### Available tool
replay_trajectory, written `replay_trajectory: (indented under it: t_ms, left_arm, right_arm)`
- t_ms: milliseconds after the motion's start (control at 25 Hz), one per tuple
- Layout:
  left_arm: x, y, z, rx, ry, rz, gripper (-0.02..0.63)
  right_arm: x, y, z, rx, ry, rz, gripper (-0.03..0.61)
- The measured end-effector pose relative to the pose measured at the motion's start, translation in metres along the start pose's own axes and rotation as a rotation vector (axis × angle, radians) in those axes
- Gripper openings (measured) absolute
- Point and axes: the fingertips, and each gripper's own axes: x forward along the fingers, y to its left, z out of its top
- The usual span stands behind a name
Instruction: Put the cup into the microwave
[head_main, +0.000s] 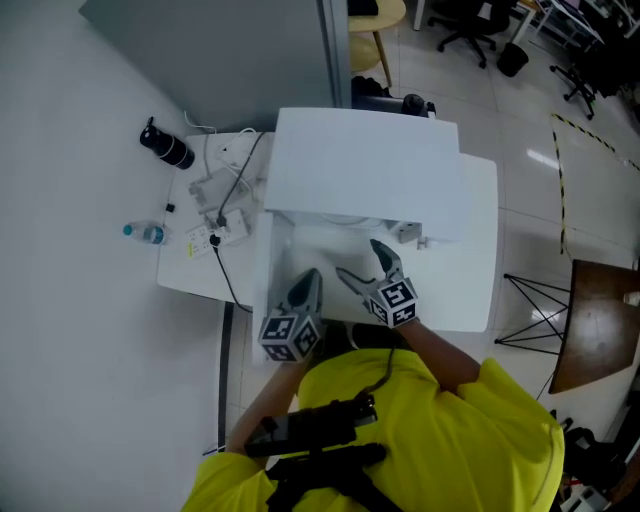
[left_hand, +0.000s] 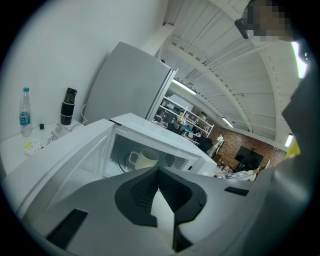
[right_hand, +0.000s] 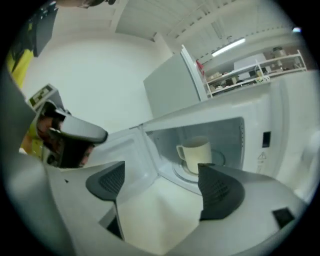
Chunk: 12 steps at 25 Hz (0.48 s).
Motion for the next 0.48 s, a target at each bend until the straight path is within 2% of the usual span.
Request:
replay_trajectory:
  t_ms: [40,120,160,280,320,480]
  left_arm:
    - [-0.001,-0.003,0.002,0.004,-0.004,-0.004,0.006]
    - [-0.002,-0.012,0.006,0.018,-0.012,-0.012,0.006]
    - [-0.002,-0.017,0.007,0.025,-0.015,-0.018,0.006]
    - [-0.003,-0.035,0.011,0.041,-0.019,-0.049,0.006]
    - [-0.003,-0.041,0.013,0.046,-0.021,-0.062,0.006]
    - [-0.008,-0.064,0.034,0.05,-0.062,-0.097,0.006]
  right_arm:
    - [-0.013,0.004,0.01,0.016,-0.019,0.002,0.462]
    - [-0.04,0.008,0.031,0.038,-0.058,-0.006,0.356]
    - [-0.054,0.008,0.042,0.046,-0.079,-0.008,0.329]
    - [-0.094,0.01,0.077,0.041,-0.155,-0.014,0.319]
    - [-0.107,0.01,0.089,0.035,-0.186,-0.018,0.265]
    - [-0.152,0.005,0.127,0.017,-0.275,-0.054,0.174]
